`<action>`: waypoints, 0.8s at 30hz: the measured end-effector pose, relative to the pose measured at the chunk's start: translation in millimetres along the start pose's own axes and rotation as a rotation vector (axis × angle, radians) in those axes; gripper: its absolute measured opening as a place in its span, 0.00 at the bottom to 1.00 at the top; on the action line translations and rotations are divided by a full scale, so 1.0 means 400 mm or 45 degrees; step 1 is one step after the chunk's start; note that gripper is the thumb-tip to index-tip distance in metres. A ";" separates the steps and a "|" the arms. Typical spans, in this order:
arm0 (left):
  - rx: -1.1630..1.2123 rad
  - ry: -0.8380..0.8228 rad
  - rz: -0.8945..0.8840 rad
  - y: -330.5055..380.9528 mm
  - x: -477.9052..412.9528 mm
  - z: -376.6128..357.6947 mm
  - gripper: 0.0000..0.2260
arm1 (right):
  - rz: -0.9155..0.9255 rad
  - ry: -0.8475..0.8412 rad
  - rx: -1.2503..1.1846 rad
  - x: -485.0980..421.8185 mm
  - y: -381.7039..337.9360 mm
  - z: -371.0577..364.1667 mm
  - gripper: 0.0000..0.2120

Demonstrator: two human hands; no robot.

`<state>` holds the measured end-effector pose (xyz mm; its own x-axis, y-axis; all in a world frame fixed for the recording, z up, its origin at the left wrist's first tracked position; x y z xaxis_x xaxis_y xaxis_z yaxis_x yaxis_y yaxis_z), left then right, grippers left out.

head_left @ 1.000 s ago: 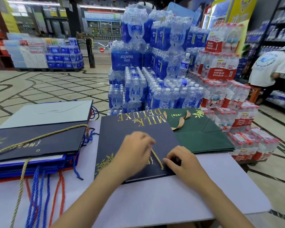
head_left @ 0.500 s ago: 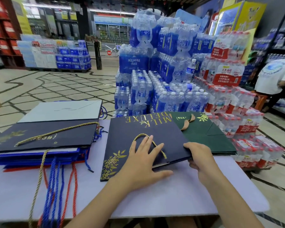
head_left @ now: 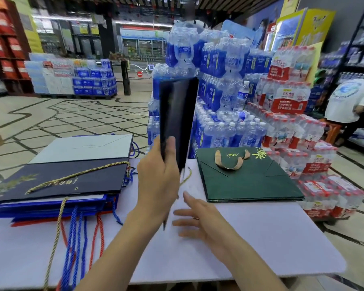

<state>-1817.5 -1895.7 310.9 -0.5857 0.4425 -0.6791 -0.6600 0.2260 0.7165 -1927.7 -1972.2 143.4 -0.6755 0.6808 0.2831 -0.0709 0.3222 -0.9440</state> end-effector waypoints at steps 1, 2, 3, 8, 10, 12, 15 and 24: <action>0.118 0.047 0.079 0.002 0.004 0.006 0.14 | 0.017 -0.006 -0.032 -0.009 -0.003 -0.008 0.25; 0.240 0.089 0.150 -0.002 0.008 0.006 0.14 | 0.048 -0.002 -0.080 -0.016 -0.011 -0.013 0.26; 0.363 0.120 0.214 -0.005 0.013 0.006 0.12 | 0.083 0.026 -0.139 -0.024 -0.016 -0.009 0.27; 0.693 0.166 0.368 -0.056 0.010 0.005 0.10 | 0.348 0.349 -0.374 -0.017 -0.077 0.116 0.20; 0.836 0.187 0.526 -0.116 0.010 0.011 0.11 | 0.479 0.473 -0.354 0.002 -0.122 0.193 0.26; 0.985 0.152 0.711 -0.171 0.024 0.007 0.10 | 0.600 0.583 -0.267 0.032 -0.168 0.265 0.23; 0.994 -0.031 0.859 -0.226 0.063 -0.012 0.09 | 0.663 0.700 -0.059 0.068 -0.205 0.349 0.16; 0.025 -0.300 0.857 -0.373 0.223 -0.005 0.06 | 0.465 0.953 0.565 0.081 -0.095 0.460 0.09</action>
<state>-1772.3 -1891.7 143.1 -0.7441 0.6670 -0.0373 -0.1810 -0.1475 0.9724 -2082.1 -2083.4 157.4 -0.0750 0.9853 -0.1536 -0.3253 -0.1698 -0.9303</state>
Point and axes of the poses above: each hand's wrist, its own x-axis away from the middle knuckle, its own z-axis out of the back of the hand, y = z × x, the point moved 9 cm from there along -x, towards the middle knuckle, and after that the axes turned 3 degrees about -y, right-handed, at the moved point
